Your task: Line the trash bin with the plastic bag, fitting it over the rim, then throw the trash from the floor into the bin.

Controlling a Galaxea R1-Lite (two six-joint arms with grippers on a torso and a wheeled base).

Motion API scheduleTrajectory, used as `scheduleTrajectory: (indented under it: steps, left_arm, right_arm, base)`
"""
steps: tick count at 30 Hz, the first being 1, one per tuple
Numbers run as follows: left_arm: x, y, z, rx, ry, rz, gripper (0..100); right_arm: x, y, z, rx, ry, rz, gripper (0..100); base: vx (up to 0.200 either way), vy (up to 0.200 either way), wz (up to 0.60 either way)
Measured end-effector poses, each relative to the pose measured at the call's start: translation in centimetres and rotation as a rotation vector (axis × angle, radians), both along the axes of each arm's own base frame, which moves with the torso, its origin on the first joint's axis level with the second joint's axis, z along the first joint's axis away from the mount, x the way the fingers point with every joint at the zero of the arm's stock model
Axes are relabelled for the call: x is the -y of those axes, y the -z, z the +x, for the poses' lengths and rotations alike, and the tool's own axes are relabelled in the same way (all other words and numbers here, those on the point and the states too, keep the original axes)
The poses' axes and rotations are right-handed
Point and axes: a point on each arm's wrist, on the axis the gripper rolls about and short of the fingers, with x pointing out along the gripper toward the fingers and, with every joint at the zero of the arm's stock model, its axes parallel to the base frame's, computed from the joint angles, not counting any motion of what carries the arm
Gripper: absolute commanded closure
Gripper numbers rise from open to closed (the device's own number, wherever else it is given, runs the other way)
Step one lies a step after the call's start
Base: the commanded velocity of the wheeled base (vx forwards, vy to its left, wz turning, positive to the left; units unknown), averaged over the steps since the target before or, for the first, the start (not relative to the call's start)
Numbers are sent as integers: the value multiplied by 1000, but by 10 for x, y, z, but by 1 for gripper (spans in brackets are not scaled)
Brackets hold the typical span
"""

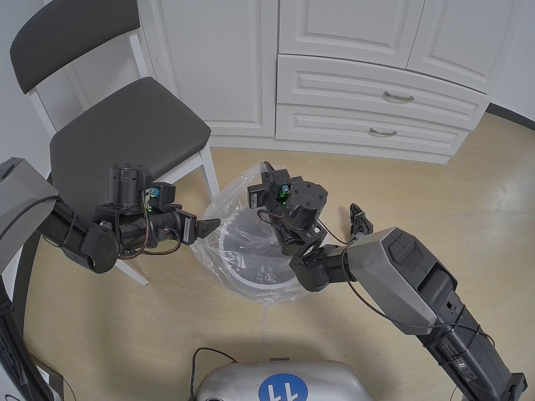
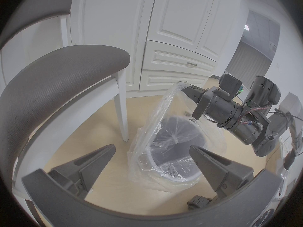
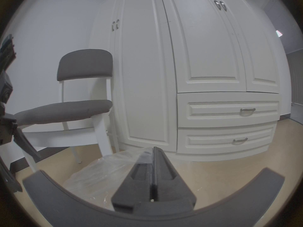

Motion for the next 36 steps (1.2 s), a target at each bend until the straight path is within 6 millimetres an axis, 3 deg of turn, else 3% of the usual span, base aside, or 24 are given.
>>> scheduleTrajectory:
  steps: [6,20,21,27,36]
  left_arm:
    - [1,3,0,-2,6,10,0]
    - [2,8,6,47,14,21,0]
    - [2,10,6,45,14,23,0]
    - [3,18,8,26,16,31,0]
    - [7,27,10,14,25,33,0]
  right_arm:
    - [11,6,9,-9,1,-1,100]
    - [72,25,51,-107,44,-4,100]
    - [72,26,52,-108,38,-7,0]
    - [85,24,58,-104,49,1,0]
    - [74,-2,45,-85,16,26,0]
  base:
    - [0,0,0]
    - [0,0,0]
    - [0,0,0]
    - [0,0,0]
    - [0,0,0]
